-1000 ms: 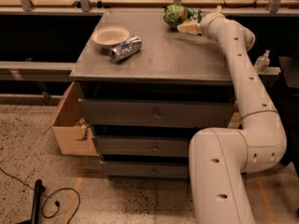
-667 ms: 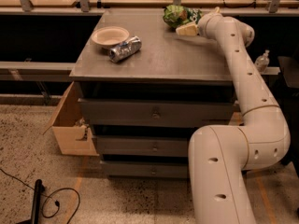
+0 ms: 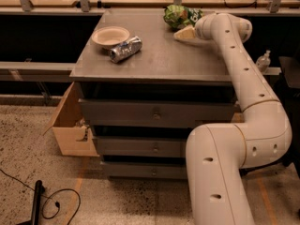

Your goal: Move green rice chip bag near redbull can

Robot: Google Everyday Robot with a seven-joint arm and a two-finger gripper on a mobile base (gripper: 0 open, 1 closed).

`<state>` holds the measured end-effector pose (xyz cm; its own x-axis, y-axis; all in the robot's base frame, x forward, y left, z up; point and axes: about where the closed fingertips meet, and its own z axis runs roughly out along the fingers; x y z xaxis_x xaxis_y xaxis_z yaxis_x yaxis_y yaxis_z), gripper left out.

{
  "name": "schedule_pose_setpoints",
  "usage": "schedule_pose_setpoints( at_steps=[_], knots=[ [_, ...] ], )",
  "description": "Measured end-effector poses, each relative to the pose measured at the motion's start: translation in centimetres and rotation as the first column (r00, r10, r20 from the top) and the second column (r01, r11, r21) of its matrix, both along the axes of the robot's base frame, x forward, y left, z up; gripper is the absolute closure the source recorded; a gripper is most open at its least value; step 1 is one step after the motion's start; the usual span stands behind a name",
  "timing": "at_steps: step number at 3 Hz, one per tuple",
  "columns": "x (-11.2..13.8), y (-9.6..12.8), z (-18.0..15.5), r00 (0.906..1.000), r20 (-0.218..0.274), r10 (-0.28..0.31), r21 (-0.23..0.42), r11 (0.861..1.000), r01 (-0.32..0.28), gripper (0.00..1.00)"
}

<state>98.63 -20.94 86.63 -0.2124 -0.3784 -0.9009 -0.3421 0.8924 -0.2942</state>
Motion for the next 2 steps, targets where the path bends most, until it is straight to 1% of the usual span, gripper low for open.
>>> schedule_pose_setpoints(
  at_steps=[1,2],
  knots=[
    [0.55,0.47,1.10,0.9985,0.054,0.002,0.057,0.998,-0.005,0.00],
    [1.33,-0.09,1.10,0.9955,0.087,-0.037,0.110,0.994,0.027,0.00]
  ],
)
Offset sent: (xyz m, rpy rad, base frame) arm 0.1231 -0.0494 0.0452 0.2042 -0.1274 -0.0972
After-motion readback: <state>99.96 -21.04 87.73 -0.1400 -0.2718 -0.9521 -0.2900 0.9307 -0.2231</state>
